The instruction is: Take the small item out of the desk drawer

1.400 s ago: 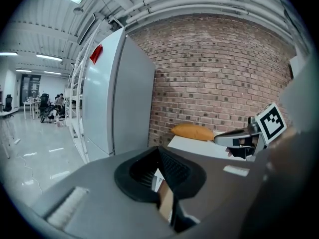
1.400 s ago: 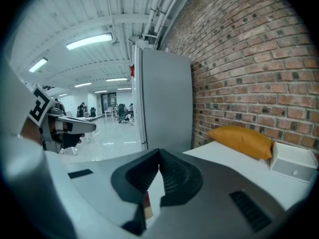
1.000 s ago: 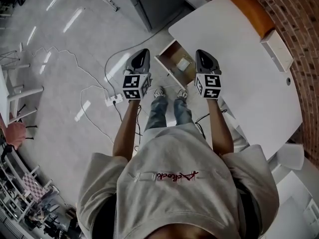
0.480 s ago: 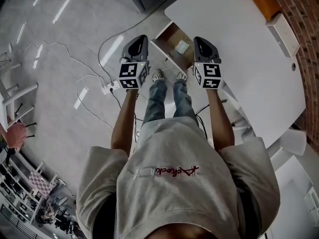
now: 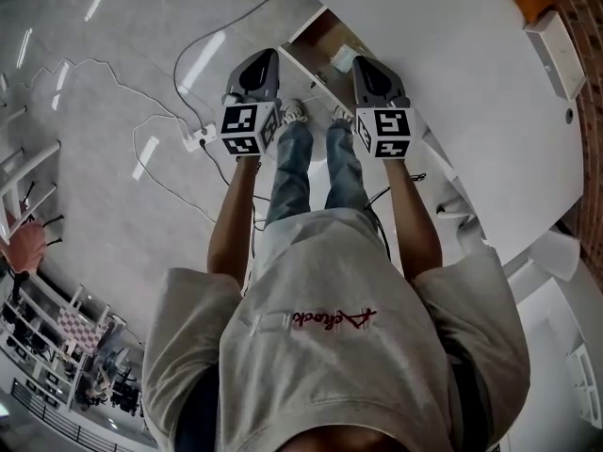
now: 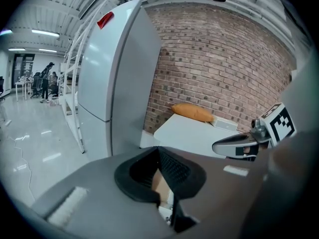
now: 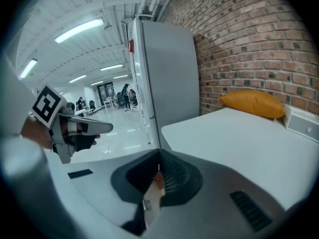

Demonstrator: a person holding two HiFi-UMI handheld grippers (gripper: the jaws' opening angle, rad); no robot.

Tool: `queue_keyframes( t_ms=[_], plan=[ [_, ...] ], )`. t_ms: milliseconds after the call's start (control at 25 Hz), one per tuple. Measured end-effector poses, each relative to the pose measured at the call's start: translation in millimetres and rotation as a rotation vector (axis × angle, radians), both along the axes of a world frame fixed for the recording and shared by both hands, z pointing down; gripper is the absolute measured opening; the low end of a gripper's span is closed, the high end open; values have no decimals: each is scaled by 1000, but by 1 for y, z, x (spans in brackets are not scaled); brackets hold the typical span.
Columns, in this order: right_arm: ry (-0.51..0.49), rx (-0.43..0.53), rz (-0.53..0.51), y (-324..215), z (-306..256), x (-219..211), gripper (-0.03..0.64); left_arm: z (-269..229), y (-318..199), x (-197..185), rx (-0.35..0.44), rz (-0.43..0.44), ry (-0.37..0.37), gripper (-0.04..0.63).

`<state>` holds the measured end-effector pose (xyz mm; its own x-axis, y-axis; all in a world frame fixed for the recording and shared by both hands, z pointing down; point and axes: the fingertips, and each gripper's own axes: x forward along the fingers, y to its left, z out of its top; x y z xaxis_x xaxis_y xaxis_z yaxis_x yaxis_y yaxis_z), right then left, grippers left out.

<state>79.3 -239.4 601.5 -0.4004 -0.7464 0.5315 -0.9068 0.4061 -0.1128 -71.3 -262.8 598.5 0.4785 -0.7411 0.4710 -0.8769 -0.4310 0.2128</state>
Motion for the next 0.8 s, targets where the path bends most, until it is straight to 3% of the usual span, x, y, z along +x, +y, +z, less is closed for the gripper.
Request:
queue_keyframes(
  t_ms=[800],
  plan=[
    [21, -196, -31, 55, 123, 7, 12, 107, 30, 9, -124, -22, 15, 9]
  ],
)
